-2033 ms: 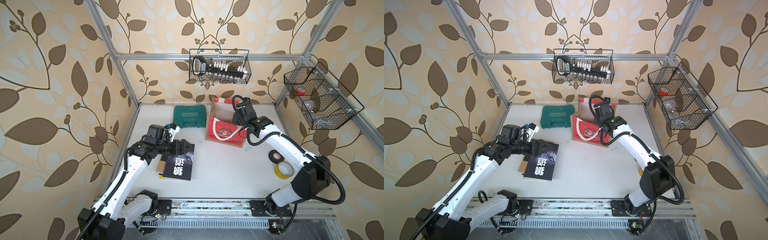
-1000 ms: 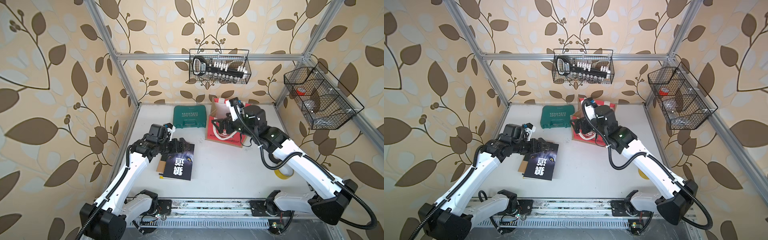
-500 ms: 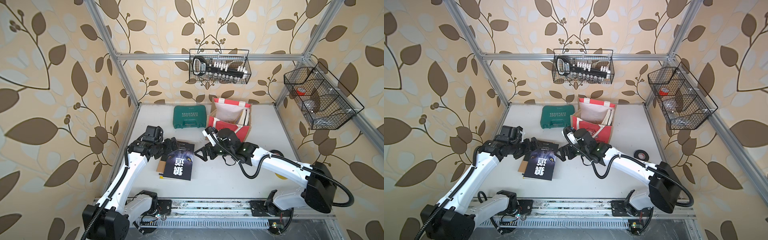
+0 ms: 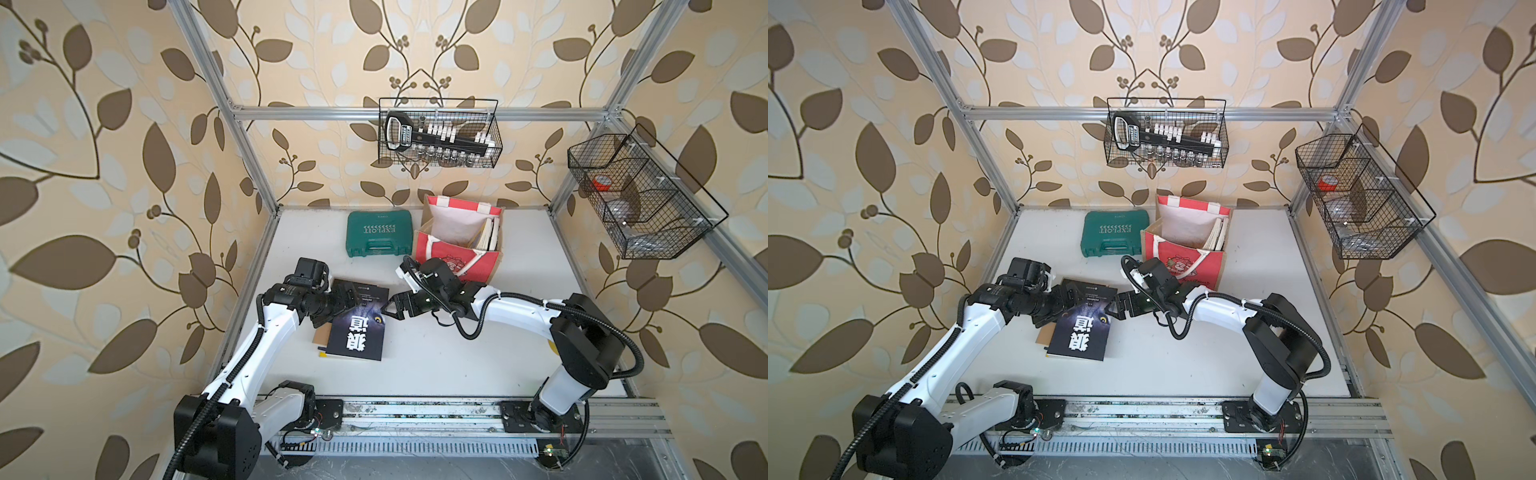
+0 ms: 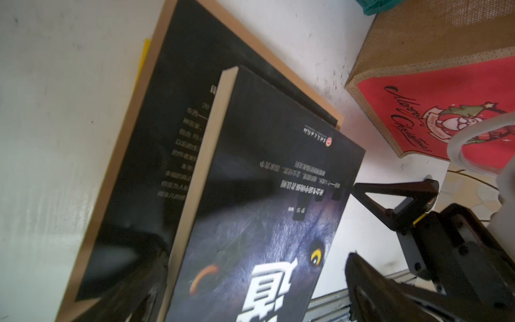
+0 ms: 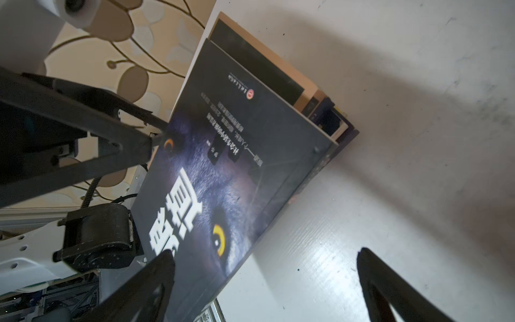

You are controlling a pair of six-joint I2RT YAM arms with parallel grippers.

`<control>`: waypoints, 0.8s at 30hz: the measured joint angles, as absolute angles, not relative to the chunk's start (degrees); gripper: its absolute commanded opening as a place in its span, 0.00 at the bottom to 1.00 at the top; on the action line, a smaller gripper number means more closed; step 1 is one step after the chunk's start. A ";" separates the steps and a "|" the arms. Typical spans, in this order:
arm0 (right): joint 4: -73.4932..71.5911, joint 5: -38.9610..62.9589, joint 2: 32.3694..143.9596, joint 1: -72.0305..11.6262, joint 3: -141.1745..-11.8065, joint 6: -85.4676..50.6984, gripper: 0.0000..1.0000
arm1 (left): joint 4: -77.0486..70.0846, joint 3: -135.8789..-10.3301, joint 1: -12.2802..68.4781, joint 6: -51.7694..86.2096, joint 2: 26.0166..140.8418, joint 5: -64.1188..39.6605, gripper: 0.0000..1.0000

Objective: Put the books into the canvas bag
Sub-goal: Pick up the book from the book.

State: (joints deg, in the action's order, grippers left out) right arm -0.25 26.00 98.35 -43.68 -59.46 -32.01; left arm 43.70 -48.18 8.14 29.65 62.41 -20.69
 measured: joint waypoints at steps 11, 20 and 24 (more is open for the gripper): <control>-7.20 33.69 107.66 -40.47 -64.90 -33.74 0.88 | 40.34 -47.46 8.12 30.68 63.79 -22.35 0.99; -13.02 38.09 109.93 -38.41 -66.41 -35.86 0.55 | 38.74 -47.46 7.31 30.72 65.01 -23.66 0.99; -13.61 38.85 110.13 -37.34 -66.46 -36.64 0.41 | 37.89 -47.46 6.68 30.72 65.54 -24.51 0.99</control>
State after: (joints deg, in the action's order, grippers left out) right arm -13.61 38.85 110.13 -37.34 -66.46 -36.64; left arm 37.89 -47.46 6.68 30.72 65.54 -24.51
